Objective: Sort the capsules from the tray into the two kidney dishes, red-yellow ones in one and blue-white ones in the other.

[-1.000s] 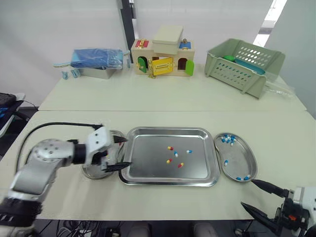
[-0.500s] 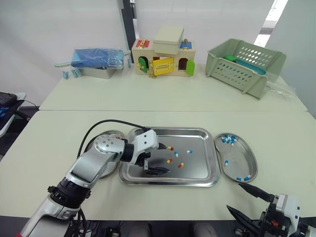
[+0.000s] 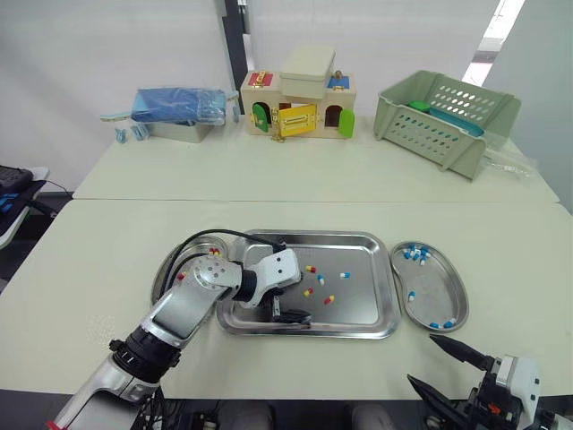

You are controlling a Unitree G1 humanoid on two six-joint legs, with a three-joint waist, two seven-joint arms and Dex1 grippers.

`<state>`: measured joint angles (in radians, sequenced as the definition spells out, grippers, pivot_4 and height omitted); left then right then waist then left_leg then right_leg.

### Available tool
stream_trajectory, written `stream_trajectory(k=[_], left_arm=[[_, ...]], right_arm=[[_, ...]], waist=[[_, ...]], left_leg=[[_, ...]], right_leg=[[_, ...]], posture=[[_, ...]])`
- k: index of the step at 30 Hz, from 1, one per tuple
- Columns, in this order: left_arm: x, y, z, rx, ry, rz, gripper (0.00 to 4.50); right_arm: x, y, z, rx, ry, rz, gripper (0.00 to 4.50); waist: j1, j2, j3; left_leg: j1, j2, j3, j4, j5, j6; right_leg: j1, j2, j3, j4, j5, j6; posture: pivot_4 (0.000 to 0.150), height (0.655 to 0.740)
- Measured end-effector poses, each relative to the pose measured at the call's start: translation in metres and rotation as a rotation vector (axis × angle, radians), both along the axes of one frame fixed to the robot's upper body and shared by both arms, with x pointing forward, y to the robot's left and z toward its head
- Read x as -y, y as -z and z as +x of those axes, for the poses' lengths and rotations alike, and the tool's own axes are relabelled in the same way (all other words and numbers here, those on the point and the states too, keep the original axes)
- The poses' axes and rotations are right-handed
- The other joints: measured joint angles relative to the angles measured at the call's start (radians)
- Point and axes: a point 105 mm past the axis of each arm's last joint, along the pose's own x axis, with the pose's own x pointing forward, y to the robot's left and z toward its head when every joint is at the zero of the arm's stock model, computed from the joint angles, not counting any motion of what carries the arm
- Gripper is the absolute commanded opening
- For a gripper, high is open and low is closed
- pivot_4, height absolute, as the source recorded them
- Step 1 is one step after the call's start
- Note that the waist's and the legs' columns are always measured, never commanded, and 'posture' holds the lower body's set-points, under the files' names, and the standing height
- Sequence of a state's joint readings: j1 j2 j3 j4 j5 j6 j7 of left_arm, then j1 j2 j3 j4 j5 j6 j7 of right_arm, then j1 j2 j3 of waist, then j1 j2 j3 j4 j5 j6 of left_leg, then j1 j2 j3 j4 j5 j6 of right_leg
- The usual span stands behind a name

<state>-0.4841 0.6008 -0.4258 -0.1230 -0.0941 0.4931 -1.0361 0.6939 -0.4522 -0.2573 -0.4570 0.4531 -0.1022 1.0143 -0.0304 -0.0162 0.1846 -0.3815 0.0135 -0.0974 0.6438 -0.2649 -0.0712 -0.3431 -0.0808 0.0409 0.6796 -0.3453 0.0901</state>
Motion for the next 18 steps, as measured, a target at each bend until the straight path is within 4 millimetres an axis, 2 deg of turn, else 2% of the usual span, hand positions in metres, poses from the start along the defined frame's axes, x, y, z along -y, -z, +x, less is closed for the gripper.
stream_trajectory(k=[3,5,7,18], left_arm=[[0.0027,0.0005,0.0008,0.001,0.002,-0.007,4.50],[0.0031,0.0005,0.0009,0.002,0.004,-0.008,4.11],[0.0038,0.0006,0.0010,0.008,0.008,-0.009,3.61],[0.0048,0.0010,0.0040,0.049,0.027,0.009,0.15]], right_arm=[[-0.0009,0.0001,0.0001,0.002,-0.001,0.002,4.46],[-0.0007,-0.0005,0.0001,0.009,-0.003,-0.002,4.50],[-0.0001,-0.0006,0.0001,0.013,-0.004,-0.005,4.50],[0.0018,-0.0002,0.0003,0.020,0.005,-0.012,4.50]], waist=[[-0.001,0.000,0.000],[-0.001,0.000,0.000],[-0.001,0.000,0.000],[-0.001,0.001,-0.001]], left_leg=[[0.000,0.000,0.000,0.000,0.000,0.000],[0.000,0.000,0.000,0.000,0.000,0.000],[0.000,0.000,0.000,0.000,0.000,0.000],[0.001,0.000,0.000,0.000,0.000,0.000]], right_leg=[[0.000,0.000,0.000,0.000,0.000,0.000],[0.000,0.000,0.000,0.000,0.000,0.000],[0.000,0.000,0.000,0.000,0.000,0.000],[0.001,0.000,0.000,0.000,0.000,0.000]], posture=[[0.150,0.7400],[0.150,0.7400],[0.150,0.7400],[0.150,0.7400]])
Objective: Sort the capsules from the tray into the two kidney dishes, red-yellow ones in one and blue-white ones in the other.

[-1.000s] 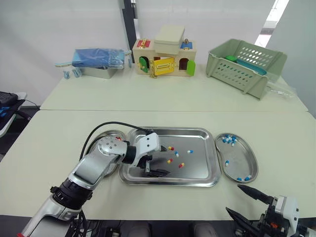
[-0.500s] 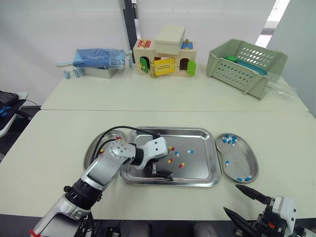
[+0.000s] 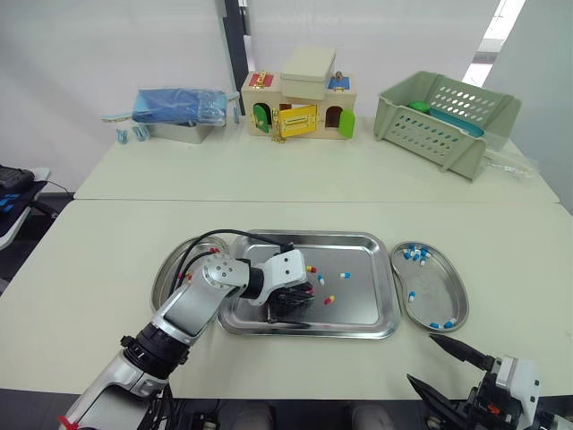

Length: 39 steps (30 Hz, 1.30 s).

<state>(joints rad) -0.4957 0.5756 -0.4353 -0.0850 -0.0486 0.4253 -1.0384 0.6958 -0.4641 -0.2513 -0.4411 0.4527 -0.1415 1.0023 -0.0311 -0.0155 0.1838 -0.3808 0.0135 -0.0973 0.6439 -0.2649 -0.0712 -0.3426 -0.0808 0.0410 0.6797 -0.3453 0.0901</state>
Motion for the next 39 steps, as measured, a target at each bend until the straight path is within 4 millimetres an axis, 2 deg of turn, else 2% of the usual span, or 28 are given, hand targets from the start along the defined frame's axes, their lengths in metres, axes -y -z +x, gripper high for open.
stream_trajectory(k=[1,9,16,23,27,28,30,32,39], left_arm=[[0.000,0.000,0.001,0.006,0.001,0.003,0.04],[0.001,0.000,0.000,0.030,0.022,0.008,0.04],[-0.007,0.000,-0.021,-0.079,0.056,-0.020,0.04],[-0.053,-0.024,-0.012,-0.050,-0.109,-0.011,0.04],[-0.093,-0.029,-0.010,-0.051,-0.265,0.016,0.04],[-0.109,-0.032,-0.010,-0.051,-0.327,0.026,0.04],[-0.127,-0.041,-0.009,-0.036,-0.406,0.024,0.04],[-0.140,-0.047,-0.009,-0.019,-0.460,0.018,0.04],[-0.177,-0.051,-0.014,-0.008,-0.610,0.022,0.04]], right_arm=[[0.000,0.000,0.000,0.000,0.000,-0.001,4.50],[0.000,0.000,0.000,-0.002,-0.002,-0.004,4.50],[0.000,-0.001,0.001,-0.003,-0.029,-0.021,4.50],[-0.010,-0.005,0.003,0.014,-0.122,-0.032,4.50],[-0.019,-0.009,0.008,0.041,-0.192,-0.028,4.50],[-0.022,-0.010,0.009,0.047,-0.227,-0.031,4.50],[-0.026,-0.012,0.010,0.056,-0.265,-0.033,4.50],[-0.029,-0.012,0.012,0.060,-0.303,-0.035,4.50],[-0.029,-0.009,0.025,0.059,-0.350,-0.040,4.50]], waist=[[0.000,0.000,0.000],[0.000,0.000,0.000],[-0.001,0.000,0.000],[-0.001,0.000,0.000],[-0.004,0.000,0.000],[-0.005,0.000,0.000],[-0.001,0.000,0.000],[0.000,0.000,0.000],[0.000,-0.001,0.000]], left_leg=[[0.000,0.000,0.000,0.000,0.000,0.000],[0.000,0.000,0.000,0.000,0.000,0.000],[0.000,0.000,0.000,0.000,0.000,0.000],[0.000,0.000,0.000,0.000,0.000,0.000],[0.000,0.000,0.000,0.000,0.000,0.000],[0.000,0.000,0.000,0.000,0.000,0.000],[0.000,0.000,-0.001,0.000,0.000,0.000],[0.000,0.000,-0.001,0.000,0.000,0.000],[-0.001,0.000,-0.001,0.000,0.000,0.000]], right_leg=[[0.000,0.000,0.000,0.000,0.000,0.000],[0.000,0.000,0.000,0.000,0.000,0.000],[0.000,0.000,0.000,0.000,0.000,0.000],[0.000,0.000,0.000,0.000,0.000,0.000],[-0.001,0.000,0.000,0.000,0.000,0.000],[-0.001,0.000,0.000,0.000,0.000,0.000],[-0.001,0.000,-0.001,0.000,0.000,0.000],[0.000,0.000,0.000,0.000,0.000,0.000],[-0.001,0.000,-0.001,0.000,0.000,0.000]], posture=[[0.150,0.7400],[0.150,0.7400],[0.150,0.7400],[0.150,0.7400],[0.150,0.7400],[0.150,0.7400],[0.150,0.7400],[0.150,0.7400],[0.150,0.7400]])
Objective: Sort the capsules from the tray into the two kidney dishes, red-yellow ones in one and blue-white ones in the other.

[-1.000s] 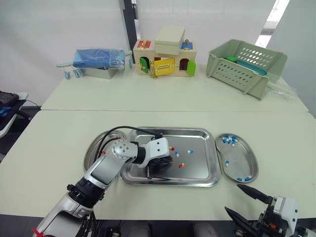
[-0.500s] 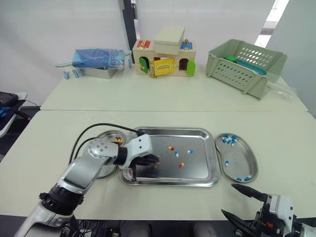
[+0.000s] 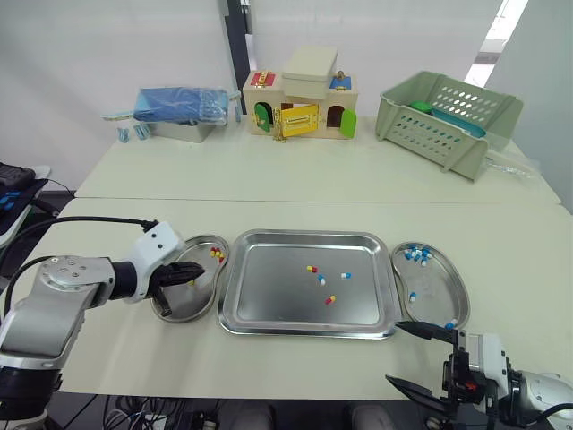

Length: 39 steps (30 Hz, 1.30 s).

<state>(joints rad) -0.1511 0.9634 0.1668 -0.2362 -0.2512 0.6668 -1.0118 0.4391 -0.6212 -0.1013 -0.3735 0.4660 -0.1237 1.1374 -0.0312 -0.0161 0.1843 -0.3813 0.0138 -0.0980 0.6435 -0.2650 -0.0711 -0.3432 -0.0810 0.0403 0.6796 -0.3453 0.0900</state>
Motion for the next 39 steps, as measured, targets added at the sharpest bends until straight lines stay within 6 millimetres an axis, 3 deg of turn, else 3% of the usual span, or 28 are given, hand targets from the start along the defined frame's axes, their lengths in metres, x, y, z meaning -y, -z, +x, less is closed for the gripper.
stream_trajectory(k=[6,7,20,26,30,35,39], left_arm=[[-0.013,0.005,-0.003,-0.016,-0.051,0.015,0.04],[-0.013,0.005,-0.003,-0.015,-0.050,0.014,0.56],[-0.013,0.005,-0.001,-0.011,-0.048,0.011,4.46],[-0.005,0.007,-0.003,-0.039,-0.001,-0.019,4.46],[-0.012,-0.007,-0.008,-0.005,0.021,-0.047,4.46],[-0.062,-0.024,-0.018,0.088,-0.102,-0.021,4.46],[-0.110,-0.024,-0.039,0.076,-0.220,0.030,4.46]], right_arm=[[0.000,0.002,0.004,-0.002,-0.015,0.001,4.50],[0.000,0.001,0.005,0.001,-0.016,0.001,4.50],[0.001,0.005,0.001,-0.027,-0.007,0.001,4.50],[0.003,-0.009,0.001,-0.037,0.022,0.024,4.50],[0.025,-0.022,0.009,-0.084,0.088,-0.057,4.50],[0.066,-0.032,0.016,-0.171,0.216,-0.188,4.50],[0.102,-0.047,0.026,-0.199,0.332,-0.241,4.50]], waist=[[0.000,0.000,0.000],[0.000,0.000,0.000],[0.000,0.000,0.000],[0.000,0.000,0.000],[-0.003,0.000,0.000],[-0.002,-0.001,0.000],[-0.002,-0.002,0.001]], left_leg=[[0.000,0.000,0.000,0.000,0.000,0.000],[0.000,0.000,0.000,0.000,0.000,0.000],[0.000,0.000,0.000,0.000,0.000,0.000],[0.000,0.000,0.000,0.000,0.000,0.000],[0.000,0.000,0.000,0.000,0.000,0.000],[0.000,0.000,0.001,-0.001,0.000,0.000],[0.000,0.000,0.002,-0.001,0.000,0.000]], right_leg=[[0.000,0.000,0.000,0.000,0.000,0.000],[0.000,0.000,0.000,0.000,0.000,0.000],[0.000,0.000,0.000,0.000,0.000,0.000],[0.000,0.000,0.000,0.000,0.000,0.000],[0.000,0.000,0.000,0.001,0.000,0.000],[-0.001,0.000,0.001,0.000,0.000,0.000],[-0.001,0.000,0.001,0.000,0.000,0.000]], posture=[[0.150,0.7400],[0.150,0.7400],[0.150,0.7400],[0.150,0.7400],[0.150,0.7400],[0.150,0.7400],[0.150,0.7400]])
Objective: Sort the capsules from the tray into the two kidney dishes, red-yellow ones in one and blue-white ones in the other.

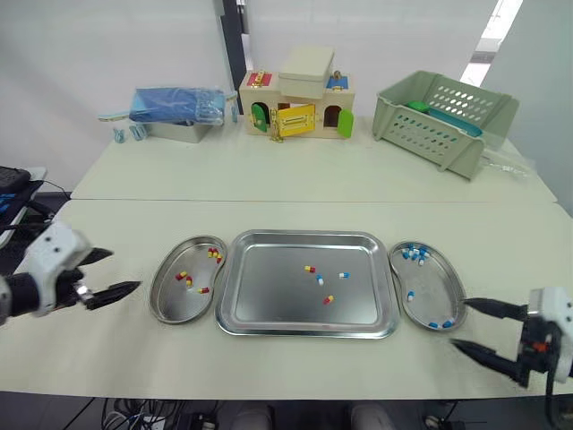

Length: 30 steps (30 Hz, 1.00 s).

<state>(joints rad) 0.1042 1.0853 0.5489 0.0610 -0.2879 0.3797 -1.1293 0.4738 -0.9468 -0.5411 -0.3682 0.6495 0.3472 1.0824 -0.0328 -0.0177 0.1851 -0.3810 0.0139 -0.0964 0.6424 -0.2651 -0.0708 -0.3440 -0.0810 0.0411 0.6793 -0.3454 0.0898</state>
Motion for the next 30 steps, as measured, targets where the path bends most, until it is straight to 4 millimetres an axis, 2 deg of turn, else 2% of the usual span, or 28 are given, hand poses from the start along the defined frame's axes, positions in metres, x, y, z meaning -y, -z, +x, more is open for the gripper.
stream_trajectory(k=[3,6,9,13,22,30], left_arm=[[-0.026,0.005,-0.012,-0.017,-0.072,0.026,4.46],[-0.040,0.009,-0.020,-0.027,-0.119,0.032,4.46],[-0.047,0.011,-0.024,-0.025,-0.135,0.039,4.46],[-0.053,0.013,-0.027,-0.020,-0.162,0.045,4.46],[-0.053,0.024,-0.034,-0.039,-0.182,0.037,4.46],[-0.047,0.022,-0.030,-0.012,-0.169,0.030,4.46]], right_arm=[[0.023,-0.005,0.008,-0.021,0.060,-0.026,4.50],[0.045,-0.002,0.013,-0.065,0.120,-0.059,4.50],[0.062,-0.007,0.023,-0.060,0.164,-0.087,4.50],[0.074,-0.006,0.035,-0.058,0.199,-0.093,4.50],[0.082,-0.003,0.039,-0.039,0.184,-0.132,4.50],[0.073,0.001,0.031,-0.011,0.105,-0.108,4.50]], waist=[[0.000,0.000,0.000],[0.000,-0.001,0.000],[0.000,-0.001,0.000],[-0.003,-0.001,0.000],[-0.008,0.000,0.000],[-0.008,0.000,0.000]], left_leg=[[0.000,0.000,0.000,0.000,0.000,0.000],[-0.001,0.000,0.000,0.000,0.000,0.000],[0.000,0.000,0.001,0.000,0.000,0.000],[-0.001,0.000,0.001,0.000,0.000,0.000],[-0.001,0.000,0.002,-0.001,0.000,0.000],[-0.001,0.000,0.001,-0.001,0.000,0.000]], right_leg=[[0.000,0.000,0.000,0.000,0.000,0.000],[0.000,0.000,0.000,0.000,0.000,0.000],[0.000,0.000,0.000,0.000,0.000,0.000],[-0.001,0.000,0.000,0.000,0.000,0.000],[-0.002,0.000,0.001,0.000,0.000,0.000],[-0.002,0.000,0.000,0.000,0.000,0.000]], posture=[[0.150,0.7400],[0.150,0.7400],[0.150,0.7400],[0.150,0.7400],[0.150,0.7400],[0.150,0.7400]])
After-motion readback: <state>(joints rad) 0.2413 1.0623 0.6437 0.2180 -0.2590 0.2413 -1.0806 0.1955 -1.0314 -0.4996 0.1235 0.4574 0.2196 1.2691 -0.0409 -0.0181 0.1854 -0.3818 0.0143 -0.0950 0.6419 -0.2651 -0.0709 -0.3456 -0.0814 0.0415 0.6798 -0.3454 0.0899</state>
